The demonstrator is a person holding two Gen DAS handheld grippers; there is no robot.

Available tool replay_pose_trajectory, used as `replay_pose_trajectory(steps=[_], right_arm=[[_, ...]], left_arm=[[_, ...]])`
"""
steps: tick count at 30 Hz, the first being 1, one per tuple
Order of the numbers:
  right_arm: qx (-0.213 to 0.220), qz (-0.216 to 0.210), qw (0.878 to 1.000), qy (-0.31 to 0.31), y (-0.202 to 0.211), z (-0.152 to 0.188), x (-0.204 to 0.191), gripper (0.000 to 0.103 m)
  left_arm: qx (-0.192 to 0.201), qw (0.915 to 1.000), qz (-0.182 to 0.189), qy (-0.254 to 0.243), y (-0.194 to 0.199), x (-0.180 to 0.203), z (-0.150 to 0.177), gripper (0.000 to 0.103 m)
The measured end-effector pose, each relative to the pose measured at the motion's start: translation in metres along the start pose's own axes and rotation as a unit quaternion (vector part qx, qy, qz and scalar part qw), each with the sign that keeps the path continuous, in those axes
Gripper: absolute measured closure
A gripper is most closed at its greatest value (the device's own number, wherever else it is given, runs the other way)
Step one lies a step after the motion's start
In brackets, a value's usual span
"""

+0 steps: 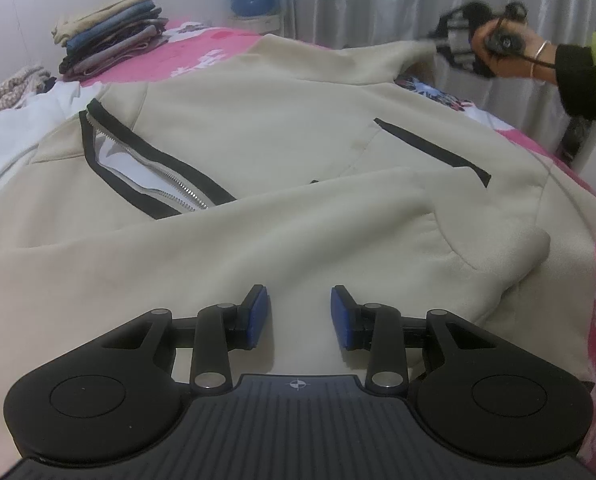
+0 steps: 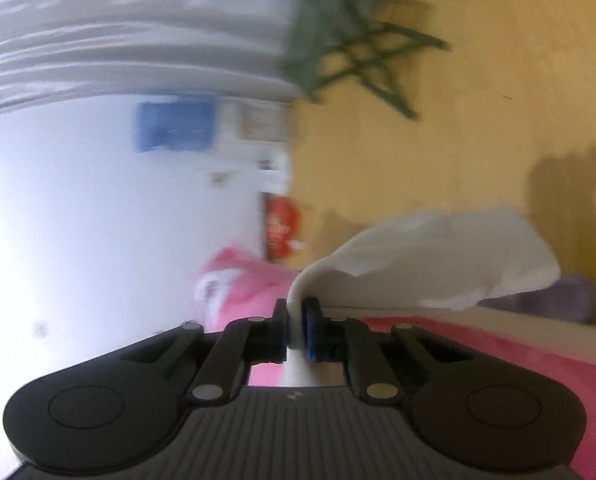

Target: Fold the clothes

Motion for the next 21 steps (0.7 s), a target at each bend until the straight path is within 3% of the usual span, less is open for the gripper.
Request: replay_pose_trajectory(steps=[5, 7, 8, 9, 11, 12, 14, 15, 16, 17, 18, 19, 20, 21], right_arm=[[-0.025, -0.095, 0.989, 0.111, 0.031, 0.038, -0.076, 0.094], [-0.052, -0.14, 0.973, 0.175, 0.049, 0.07, -0.11, 0.094], [-0.074, -0.154, 0.958, 0.23, 0.063, 0.1, -0.118, 0.095], [-0.097, -0.168, 0.938, 0.286, 0.076, 0.13, -0.125, 0.095], [-0.14, -0.194, 0.887, 0.394, 0.104, 0.19, -0.137, 0.095], [-0.16, -0.205, 0.856, 0.446, 0.118, 0.219, -0.142, 0.095], [-0.195, -0.189, 0.788, 0.553, 0.135, 0.276, -0.119, 0.09], [-0.216, -0.167, 0.755, 0.596, 0.139, 0.298, -0.097, 0.082], [-0.236, -0.143, 0.719, 0.637, 0.143, 0.319, -0.075, 0.067], [-0.256, -0.12, 0.681, 0.676, 0.148, 0.339, -0.053, 0.062], [-0.267, -0.094, 0.656, 0.7, 0.151, 0.351, -0.031, 0.06], [-0.278, -0.069, 0.639, 0.714, 0.152, 0.358, -0.012, 0.06], [-0.289, -0.048, 0.633, 0.717, 0.152, 0.361, 0.004, 0.06], [-0.301, -0.027, 0.635, 0.711, 0.152, 0.363, 0.017, 0.06]], left_arm=[[0.01, 0.9991, 0.012, 0.04, 0.002, -0.007, 0.001, 0.068], [0.023, 0.9974, 0.017, 0.067, 0.007, -0.012, 0.0, 0.068], [0.034, 0.9956, 0.019, 0.085, 0.011, -0.016, 0.0, 0.068], [0.046, 0.9934, 0.02, 0.103, 0.015, -0.02, -0.001, 0.068], [0.069, 0.9857, 0.018, 0.153, 0.028, -0.038, 0.001, 0.068], [0.08, 0.9806, 0.017, 0.178, 0.035, -0.047, 0.001, 0.068], [0.102, 0.9641, 0.001, 0.245, 0.055, -0.076, 0.009, 0.068], [0.113, 0.9545, -0.01, 0.276, 0.066, -0.092, 0.014, 0.068], [0.126, 0.9424, -0.026, 0.309, 0.08, -0.11, 0.023, 0.068], [0.14, 0.9287, -0.043, 0.341, 0.094, -0.127, 0.033, 0.068], [0.153, 0.9135, -0.059, 0.372, 0.109, -0.144, 0.043, 0.069], [0.159, 0.9054, -0.076, 0.386, 0.119, -0.155, 0.052, 0.068], [0.165, 0.8977, -0.094, 0.398, 0.129, -0.165, 0.061, 0.068], [0.166, 0.8949, -0.104, 0.401, 0.136, -0.17, 0.067, 0.068]])
Point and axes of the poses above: each gripper's, at about its wrist camera, not at the fingertips, and y roughly against the way its jaws point, x to its right, z to its underside, the point moved 7 cm from there along -y, roughly the way its jaws point, and after that the axes turned 12 degrees about z, right-handed, at the moved point
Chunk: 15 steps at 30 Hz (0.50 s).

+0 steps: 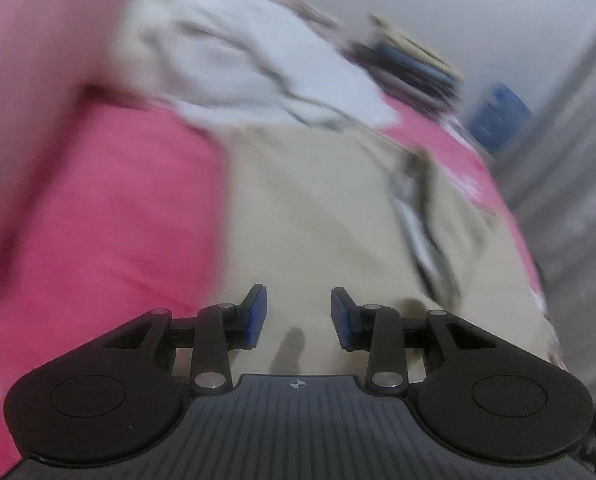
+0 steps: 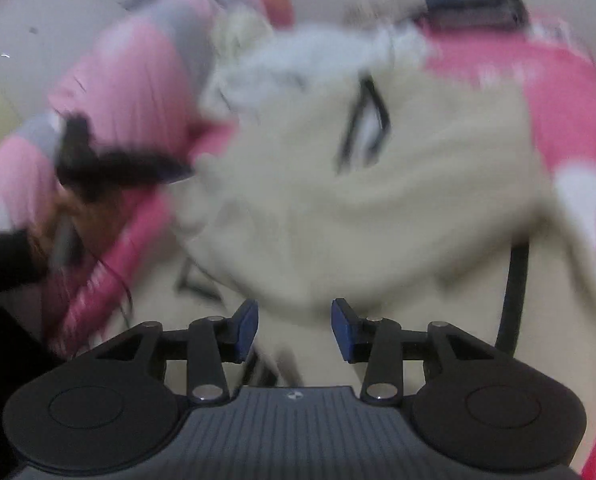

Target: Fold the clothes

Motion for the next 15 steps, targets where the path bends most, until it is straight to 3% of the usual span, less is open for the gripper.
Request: replay_pose_trajectory(steps=[3, 5, 9, 12, 15], right_arm=[[-0.011, -0.014, 0.998, -0.065, -0.002, 0.01, 0.007, 0.059], [0.009, -0.024, 0.991, -0.13, -0.002, -0.002, 0.023, 0.048], [0.038, -0.071, 0.958, -0.276, -0.004, -0.011, 0.046, 0.044], [0.059, -0.077, 0.945, -0.313, -0.013, -0.022, 0.053, 0.043], [0.065, -0.094, 0.949, -0.295, -0.029, -0.042, 0.047, 0.041]], left_arm=[[0.011, 0.9998, -0.015, -0.007, 0.016, -0.009, -0.002, 0.068], [0.012, 0.9998, -0.006, -0.017, 0.02, -0.003, -0.001, 0.068], [-0.004, 0.9978, 0.029, -0.059, 0.018, 0.018, 0.005, 0.068], [-0.018, 0.9938, 0.051, -0.097, 0.008, 0.035, 0.01, 0.068], [-0.027, 0.9913, 0.066, -0.111, 0.003, 0.044, 0.014, 0.068]])
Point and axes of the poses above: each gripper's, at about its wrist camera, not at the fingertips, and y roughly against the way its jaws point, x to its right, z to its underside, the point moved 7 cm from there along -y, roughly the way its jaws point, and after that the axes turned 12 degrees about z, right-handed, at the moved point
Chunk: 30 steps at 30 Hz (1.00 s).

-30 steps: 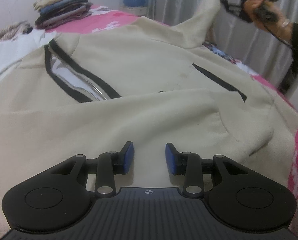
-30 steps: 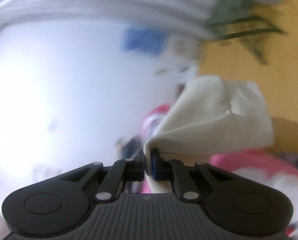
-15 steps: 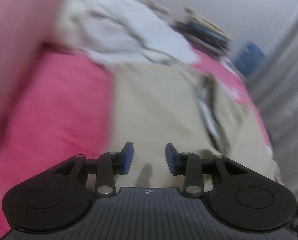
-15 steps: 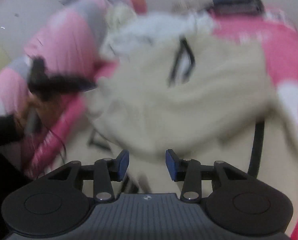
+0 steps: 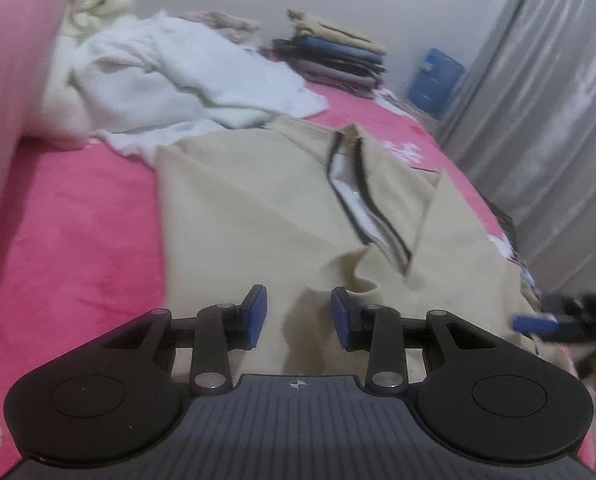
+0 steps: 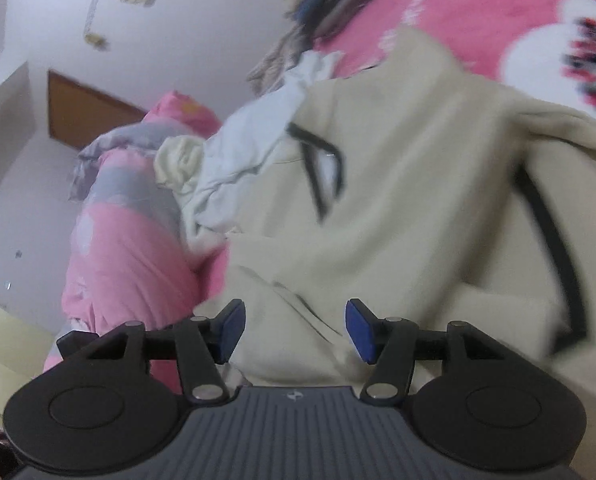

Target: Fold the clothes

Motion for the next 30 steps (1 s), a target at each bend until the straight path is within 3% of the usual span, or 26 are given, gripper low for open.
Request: replay_pose_trajectory(steps=[3, 5, 8, 10, 13, 16, 19, 21, 23, 25, 26, 28, 30], right_arm=[[-0.036, -0.013, 0.999, 0.026, -0.042, -0.008, -0.017, 0.026], [-0.069, -0.023, 0.997, 0.034, -0.075, -0.012, -0.027, 0.026], [-0.107, -0.059, 0.986, 0.115, -0.079, 0.023, -0.064, 0.026], [-0.132, -0.083, 0.973, 0.168, -0.08, 0.048, -0.087, 0.016], [-0.128, -0.1, 0.949, 0.271, -0.049, 0.095, -0.108, 0.007], [-0.15, -0.051, 0.92, 0.357, -0.033, 0.138, -0.105, 0.006], [-0.198, -0.02, 0.904, 0.379, -0.023, 0.169, -0.091, 0.006], [-0.21, -0.011, 0.914, 0.347, -0.015, 0.171, -0.081, 0.006], [-0.189, -0.003, 0.94, 0.283, -0.004, 0.154, -0.07, 0.006], [-0.138, 0.016, 0.974, 0.178, 0.004, 0.127, -0.05, 0.006], [-0.118, 0.015, 0.985, 0.122, 0.005, 0.116, -0.038, 0.006], [-0.092, 0.009, 0.996, 0.02, 0.006, 0.098, -0.016, 0.009], [-0.092, -0.003, 0.995, -0.033, 0.002, 0.094, -0.004, 0.013]], left_arm=[[0.004, 1.0, 0.002, 0.003, 0.003, 0.0, 0.0, 0.068], [0.014, 0.9998, -0.006, 0.009, 0.011, -0.005, -0.004, 0.068], [0.041, 0.9986, -0.025, 0.024, 0.029, -0.018, -0.015, 0.068], [0.046, 0.998, -0.032, 0.031, 0.036, -0.025, -0.018, 0.068], [0.027, 0.9989, -0.023, 0.029, 0.032, -0.025, -0.012, 0.067], [-0.012, 0.9997, 0.012, 0.014, 0.016, -0.013, 0.001, 0.067], [-0.062, 0.9971, 0.042, -0.015, 0.0, 0.003, 0.018, 0.065], [-0.091, 0.9937, 0.051, -0.04, -0.007, 0.014, 0.03, 0.064], [-0.109, 0.9911, 0.05, -0.059, -0.01, 0.021, 0.04, 0.063], [-0.125, 0.9884, 0.048, -0.071, -0.012, 0.025, 0.049, 0.063], [-0.133, 0.9873, 0.047, -0.074, -0.013, 0.027, 0.052, 0.062], [-0.146, 0.9855, 0.049, -0.07, -0.015, 0.029, 0.058, 0.062], [-0.155, 0.9841, 0.052, -0.069, -0.016, 0.032, 0.063, 0.062]])
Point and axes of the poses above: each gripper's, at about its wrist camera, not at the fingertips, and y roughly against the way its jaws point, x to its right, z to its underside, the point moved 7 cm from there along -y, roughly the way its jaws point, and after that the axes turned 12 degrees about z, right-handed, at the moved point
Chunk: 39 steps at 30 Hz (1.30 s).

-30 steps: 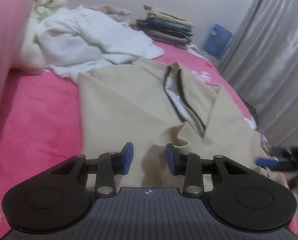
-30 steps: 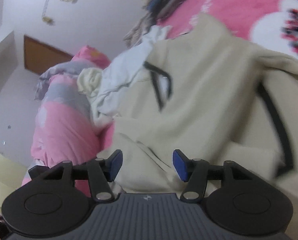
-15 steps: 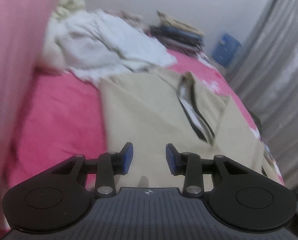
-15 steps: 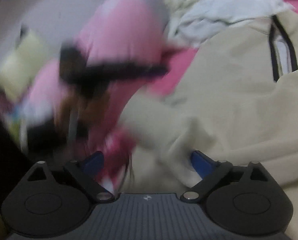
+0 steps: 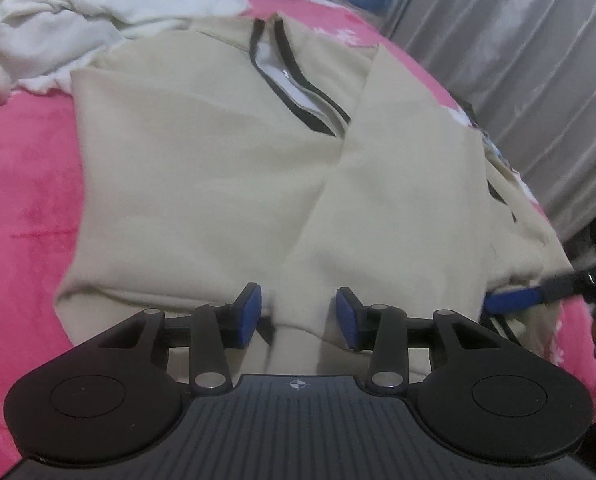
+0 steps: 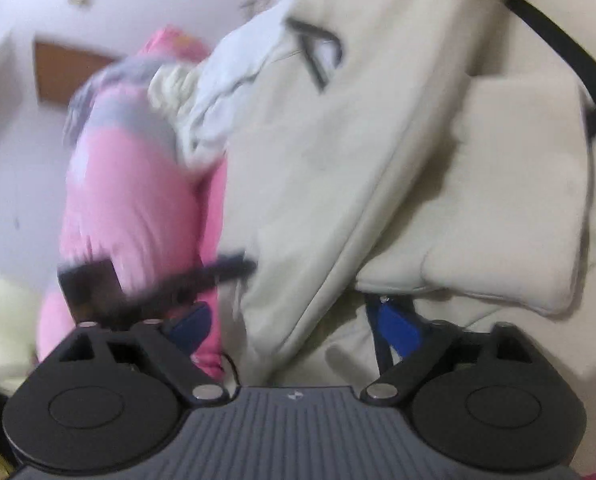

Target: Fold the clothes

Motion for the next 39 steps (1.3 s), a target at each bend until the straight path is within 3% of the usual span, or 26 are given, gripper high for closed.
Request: replay_pose_trajectory(steps=[3, 9, 11, 13, 15, 20, 23, 25, 27, 29, 30, 31, 33, 35, 36, 39], right_arm=[[0.002, -0.037, 0.998, -0.045, -0.003, -0.005, 0.006, 0.019], [-0.005, -0.002, 0.999, -0.049, -0.028, -0.005, 0.005, 0.045], [-0.002, 0.02, 0.999, -0.038, -0.036, -0.006, -0.001, 0.06], [-0.003, 0.036, 0.999, -0.037, -0.038, -0.006, 0.001, 0.087], [0.005, 0.032, 0.999, -0.039, -0.032, -0.005, -0.002, 0.095], [0.04, 0.023, 0.999, 0.008, 0.005, -0.003, -0.024, 0.096], [0.044, 0.046, 0.997, 0.032, 0.016, -0.003, -0.023, 0.096], [0.021, 0.084, 0.995, 0.041, 0.009, -0.002, -0.013, 0.087], [-0.013, 0.131, 0.99, 0.051, 0.006, -0.001, 0.0, 0.081], [0.013, 0.123, 0.99, 0.073, 0.028, -0.014, -0.005, 0.08], [0.054, 0.124, 0.986, 0.092, 0.046, -0.026, -0.009, 0.071], [0.097, 0.126, 0.981, 0.111, 0.065, -0.038, -0.013, 0.055], [0.192, 0.187, 0.951, 0.153, 0.094, -0.065, -0.009, 0.044], [0.242, 0.307, 0.895, 0.217, 0.097, -0.094, 0.01, 0.044], [0.25, 0.354, 0.869, 0.239, 0.093, -0.105, 0.02, 0.043], [0.249, 0.401, 0.837, 0.277, 0.069, -0.133, 0.042, 0.044]], left_arm=[[-0.001, 1.0, -0.004, -0.008, 0.0, 0.006, 0.003, 0.063], [-0.002, 0.9993, -0.036, -0.012, -0.005, 0.01, 0.007, 0.076], [-0.002, 0.9993, -0.036, -0.005, -0.003, 0.011, 0.006, 0.084], [0.001, 0.9994, -0.034, 0.008, 0.0, 0.011, 0.005, 0.09], [0.006, 0.9994, -0.025, 0.023, 0.004, 0.013, 0.003, 0.094], [0.018, 0.9987, 0.032, 0.035, 0.029, 0.03, -0.006, 0.095], [-0.018, 0.9982, 0.045, 0.035, 0.017, 0.034, 0.005, 0.091], [-0.047, 0.9984, 0.023, 0.021, 0.002, 0.032, 0.014, 0.087], [-0.049, 0.9988, 0.009, 0.002, -0.002, 0.032, 0.016, 0.084], [-0.034, 0.999, 0.0, -0.028, 0.005, 0.036, 0.011, 0.08], [-0.023, 0.9989, -0.004, -0.041, 0.01, 0.038, 0.008, 0.079], [-0.016, 0.9987, -0.002, -0.049, 0.01, 0.04, 0.004, 0.077], [-0.002, 0.998, 0.004, -0.063, 0.01, 0.046, -0.003, 0.076], [0.013, 0.9968, 0.011, -0.078, 0.011, 0.051, -0.01, 0.076], [0.007, 0.9961, 0.016, -0.086, 0.005, 0.055, -0.009, 0.076], [-0.015, 0.9914, 0.017, -0.129, -0.016, 0.067, -0.002, 0.076]])
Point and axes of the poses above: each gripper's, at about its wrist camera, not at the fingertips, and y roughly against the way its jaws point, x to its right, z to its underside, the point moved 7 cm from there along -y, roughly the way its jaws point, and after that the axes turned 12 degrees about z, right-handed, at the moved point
